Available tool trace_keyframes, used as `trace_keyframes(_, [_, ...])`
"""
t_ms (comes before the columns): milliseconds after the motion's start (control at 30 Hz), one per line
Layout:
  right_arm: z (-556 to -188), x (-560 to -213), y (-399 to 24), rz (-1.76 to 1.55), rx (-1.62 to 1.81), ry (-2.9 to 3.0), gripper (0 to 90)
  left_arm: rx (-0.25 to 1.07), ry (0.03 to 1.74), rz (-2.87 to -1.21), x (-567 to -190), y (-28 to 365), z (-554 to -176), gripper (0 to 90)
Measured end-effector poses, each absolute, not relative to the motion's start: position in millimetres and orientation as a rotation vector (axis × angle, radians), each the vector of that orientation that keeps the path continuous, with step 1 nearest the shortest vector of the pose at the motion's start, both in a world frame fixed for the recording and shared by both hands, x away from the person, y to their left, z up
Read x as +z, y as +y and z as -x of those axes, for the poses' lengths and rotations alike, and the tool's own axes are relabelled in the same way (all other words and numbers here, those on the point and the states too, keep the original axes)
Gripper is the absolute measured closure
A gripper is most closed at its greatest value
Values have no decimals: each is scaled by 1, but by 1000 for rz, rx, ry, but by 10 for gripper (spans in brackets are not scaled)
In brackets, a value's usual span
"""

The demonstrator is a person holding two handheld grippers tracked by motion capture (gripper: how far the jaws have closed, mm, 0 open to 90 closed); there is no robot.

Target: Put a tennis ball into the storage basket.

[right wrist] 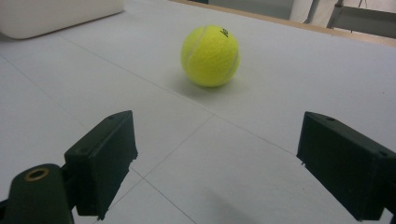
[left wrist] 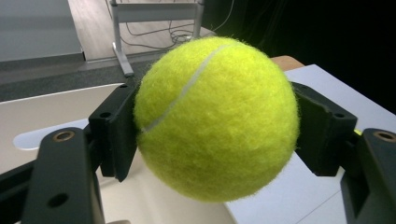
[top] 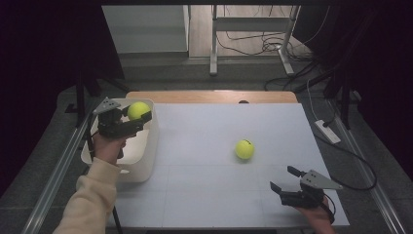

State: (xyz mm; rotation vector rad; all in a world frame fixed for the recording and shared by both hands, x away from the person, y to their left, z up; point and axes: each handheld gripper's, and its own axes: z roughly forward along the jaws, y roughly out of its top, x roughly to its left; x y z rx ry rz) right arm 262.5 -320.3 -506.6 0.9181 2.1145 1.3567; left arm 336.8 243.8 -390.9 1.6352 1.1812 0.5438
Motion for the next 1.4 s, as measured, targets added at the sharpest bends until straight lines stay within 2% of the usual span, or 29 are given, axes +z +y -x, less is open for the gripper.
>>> trace_keyframes(1400, [-263, -507, -321, -923, 1356, 2113, 117, 591, 1361, -1670, -395, 272, -373, 261])
